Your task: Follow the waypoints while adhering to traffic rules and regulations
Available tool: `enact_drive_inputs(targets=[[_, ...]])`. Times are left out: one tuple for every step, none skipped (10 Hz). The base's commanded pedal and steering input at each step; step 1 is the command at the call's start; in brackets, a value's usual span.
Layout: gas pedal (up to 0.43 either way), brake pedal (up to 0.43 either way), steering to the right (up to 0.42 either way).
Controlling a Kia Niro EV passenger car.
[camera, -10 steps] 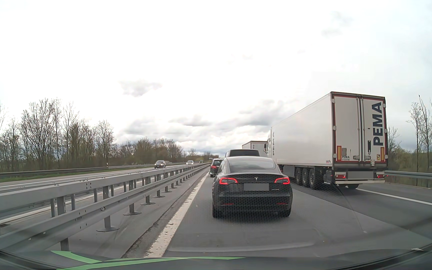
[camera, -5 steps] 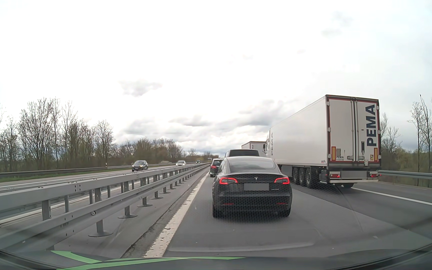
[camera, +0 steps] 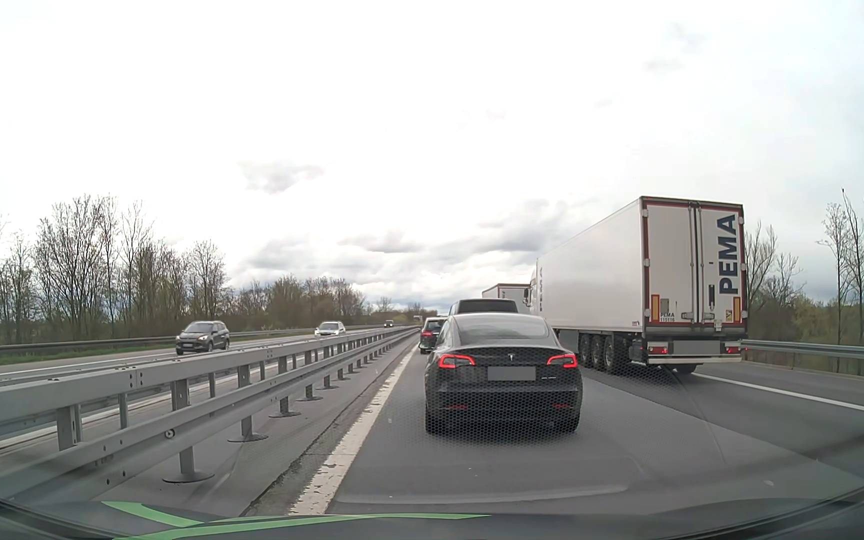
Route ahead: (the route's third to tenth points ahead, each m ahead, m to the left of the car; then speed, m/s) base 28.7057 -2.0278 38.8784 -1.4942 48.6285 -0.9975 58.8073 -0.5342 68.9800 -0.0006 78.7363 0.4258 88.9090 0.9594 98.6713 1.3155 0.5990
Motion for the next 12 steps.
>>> enact_drive_inputs(targets=[[0.0,0.122,0.016],[0.0,0.122,0.016],[0.0,0.122,0.014],[0.0,0.128,0.013],[0.0,0.128,0.013],[0.0,0.128,0.013],[0.0,0.134,0.013],[0.0,0.134,0.013],[0.0,0.134,0.013],[0.0,0.134,0.013],[0.0,0.14,0.013],[0.0,0.14,0.013]])
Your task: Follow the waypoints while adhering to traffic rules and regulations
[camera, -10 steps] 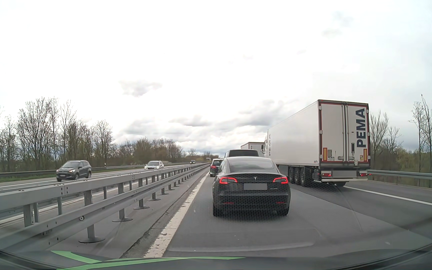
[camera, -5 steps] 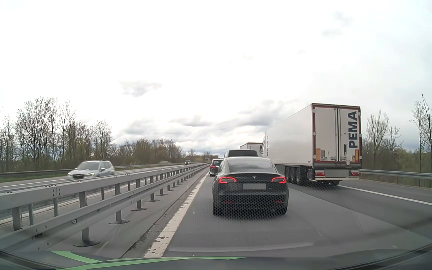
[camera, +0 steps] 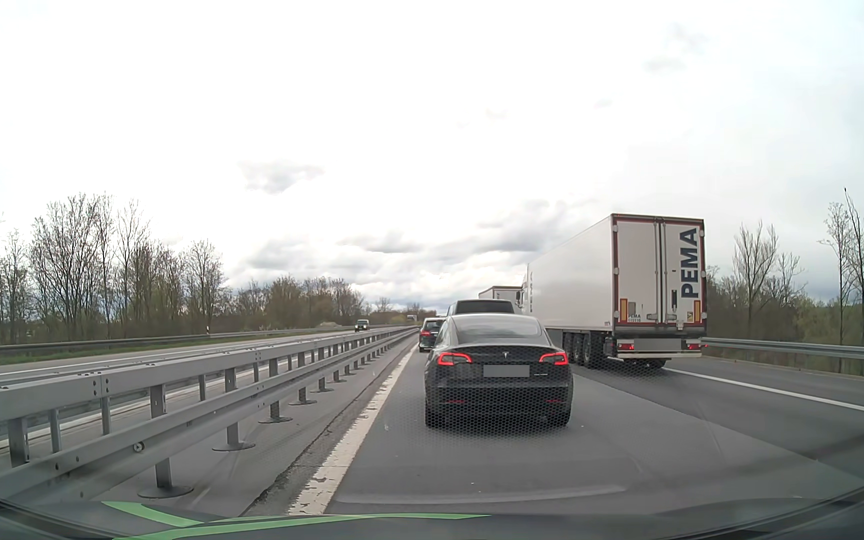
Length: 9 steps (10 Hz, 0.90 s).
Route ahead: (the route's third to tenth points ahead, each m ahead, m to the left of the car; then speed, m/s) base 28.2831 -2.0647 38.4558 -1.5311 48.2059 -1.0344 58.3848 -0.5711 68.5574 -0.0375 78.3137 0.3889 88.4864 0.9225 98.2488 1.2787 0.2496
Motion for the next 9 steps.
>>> enact_drive_inputs(targets=[[0.0,0.146,0.013],[0.0,0.146,0.013],[0.0,0.152,0.013],[0.0,0.152,0.013],[0.0,0.159,0.013],[0.0,0.165,0.013],[0.0,0.171,0.013],[0.0,0.183,0.013],[0.0,0.201,0.013]])
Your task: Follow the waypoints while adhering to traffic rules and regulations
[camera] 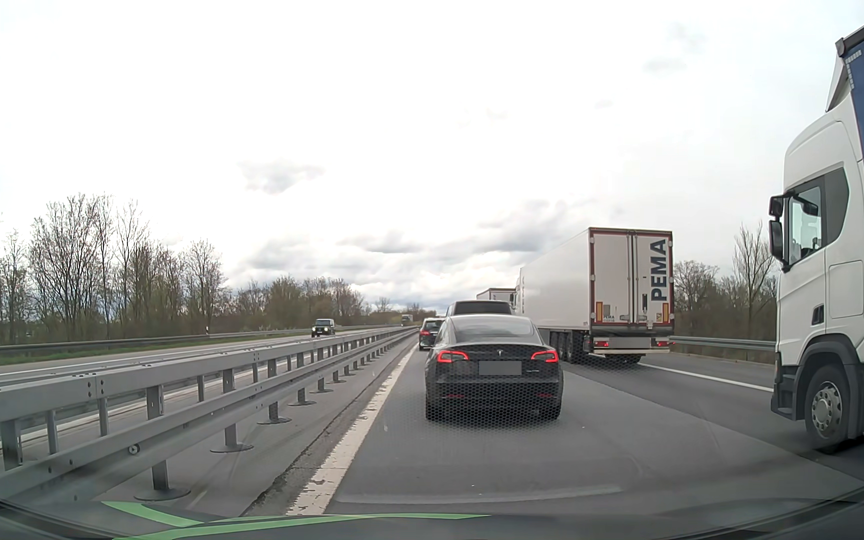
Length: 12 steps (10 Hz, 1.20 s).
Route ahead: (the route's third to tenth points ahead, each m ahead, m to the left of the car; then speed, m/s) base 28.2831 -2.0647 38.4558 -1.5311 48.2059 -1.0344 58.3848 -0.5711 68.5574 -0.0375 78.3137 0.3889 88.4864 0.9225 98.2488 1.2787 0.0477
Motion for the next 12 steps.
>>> enact_drive_inputs(targets=[[0.0,0.213,0.013],[0.0,0.22,0.013],[0.0,0.226,0.013],[0.0,0.226,0.013],[0.0,0.232,0.013],[0.0,0.232,0.013],[0.0,0.238,0.013],[0.0,0.238,0.013],[0.0,0.244,0.013],[0.0,0.244,0.013],[0.0,0.244,0.013],[0.0,0.244,0.013]])
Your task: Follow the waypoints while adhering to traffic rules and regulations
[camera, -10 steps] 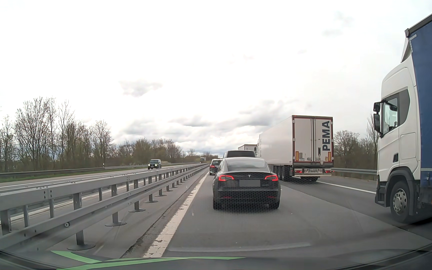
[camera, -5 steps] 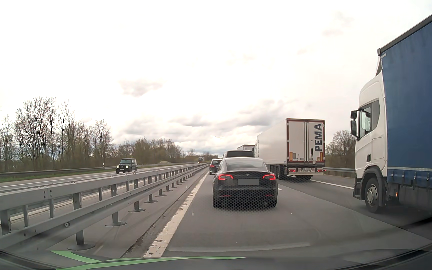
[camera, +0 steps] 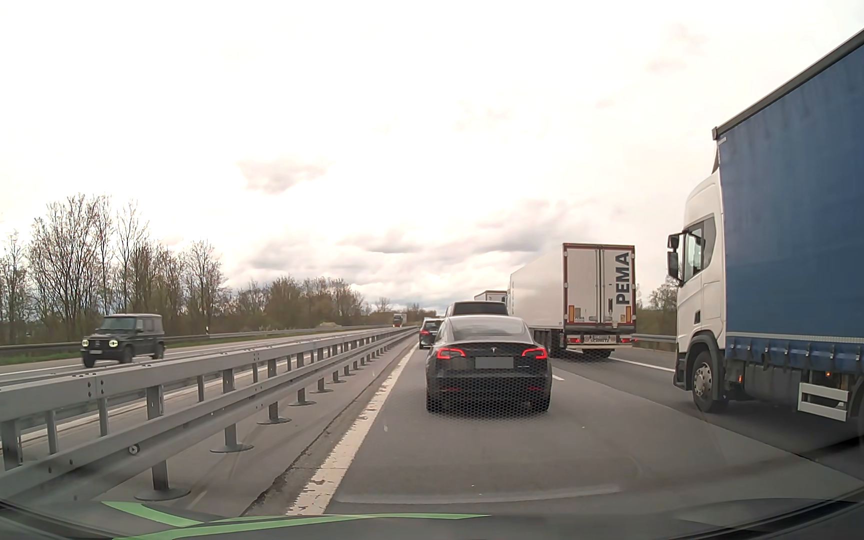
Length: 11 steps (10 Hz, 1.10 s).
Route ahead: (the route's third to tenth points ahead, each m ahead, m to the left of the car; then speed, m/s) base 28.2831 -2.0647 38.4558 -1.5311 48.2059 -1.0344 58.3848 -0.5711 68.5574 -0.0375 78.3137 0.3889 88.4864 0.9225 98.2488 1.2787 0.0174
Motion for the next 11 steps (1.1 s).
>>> enact_drive_inputs(targets=[[0.0,0.25,0.013],[0.0,0.25,0.013],[0.0,0.25,0.013],[0.0,0.25,0.013],[0.0,0.25,0.013],[0.0,0.25,0.013],[0.0,0.25,0.013],[0.0,0.25,0.013],[0.0,0.25,0.013],[0.0,0.25,0.013],[0.0,0.25,0.013]])
